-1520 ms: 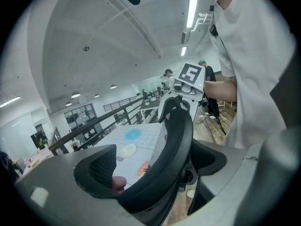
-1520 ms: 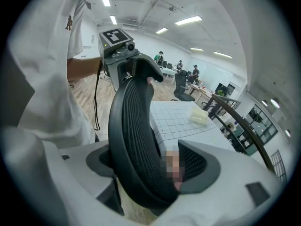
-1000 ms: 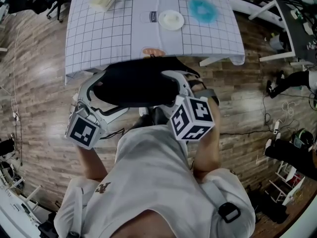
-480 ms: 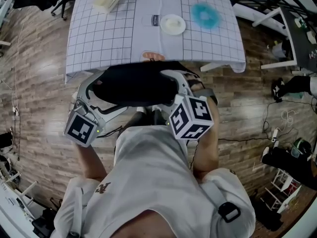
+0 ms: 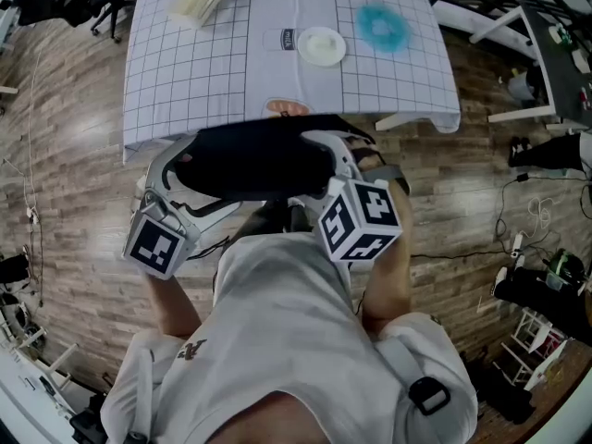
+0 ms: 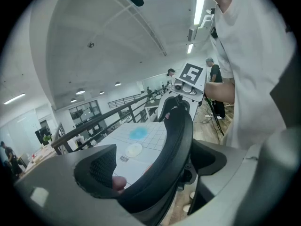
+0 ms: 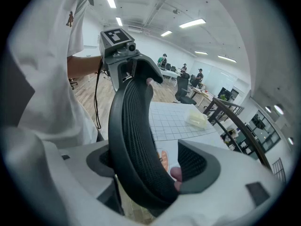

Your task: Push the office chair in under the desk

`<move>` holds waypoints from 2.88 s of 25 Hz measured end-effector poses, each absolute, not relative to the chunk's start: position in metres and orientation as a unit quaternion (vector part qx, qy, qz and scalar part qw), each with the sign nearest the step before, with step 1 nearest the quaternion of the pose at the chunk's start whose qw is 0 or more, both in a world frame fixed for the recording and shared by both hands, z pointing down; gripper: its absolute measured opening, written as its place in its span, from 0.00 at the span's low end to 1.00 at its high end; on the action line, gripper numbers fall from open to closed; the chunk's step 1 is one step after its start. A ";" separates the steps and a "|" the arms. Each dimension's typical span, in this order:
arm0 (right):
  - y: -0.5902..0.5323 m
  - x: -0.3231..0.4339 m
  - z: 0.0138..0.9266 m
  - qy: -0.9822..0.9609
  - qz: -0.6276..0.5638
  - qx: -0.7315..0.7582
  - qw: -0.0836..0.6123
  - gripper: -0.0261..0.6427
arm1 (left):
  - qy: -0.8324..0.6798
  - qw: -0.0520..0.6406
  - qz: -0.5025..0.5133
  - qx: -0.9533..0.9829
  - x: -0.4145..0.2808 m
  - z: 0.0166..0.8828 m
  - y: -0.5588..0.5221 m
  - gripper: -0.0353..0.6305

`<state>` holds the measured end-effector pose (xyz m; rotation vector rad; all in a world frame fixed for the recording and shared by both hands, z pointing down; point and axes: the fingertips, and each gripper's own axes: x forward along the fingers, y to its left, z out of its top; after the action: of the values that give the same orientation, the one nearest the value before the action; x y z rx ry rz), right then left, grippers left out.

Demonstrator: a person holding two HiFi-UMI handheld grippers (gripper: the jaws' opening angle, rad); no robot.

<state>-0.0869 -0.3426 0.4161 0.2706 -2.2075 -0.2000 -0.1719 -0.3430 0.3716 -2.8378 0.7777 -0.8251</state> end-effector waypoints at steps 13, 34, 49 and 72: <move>-0.353 -0.085 0.418 -0.894 -0.081 0.103 0.428 0.56 | 0.253 0.042 -0.266 -0.929 -0.169 0.373 -0.352 0.77; -0.354 -0.080 0.422 -0.896 -0.084 0.086 0.428 0.57 | 0.250 0.042 -0.267 -0.930 -0.163 0.378 -0.352 0.77; -0.355 -0.085 0.423 -0.898 -0.079 0.064 0.427 0.57 | 0.258 0.032 -0.262 -0.929 -0.170 0.378 -0.354 0.77; -0.340 -0.077 0.409 -0.899 -0.118 0.071 0.417 0.53 | 0.272 0.038 -0.244 -0.930 -0.169 0.363 -0.339 0.77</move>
<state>-0.0769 -0.3399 0.4092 0.1773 -2.2560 -0.2960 -0.1688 -0.3388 0.3627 -2.8535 0.8333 -0.7471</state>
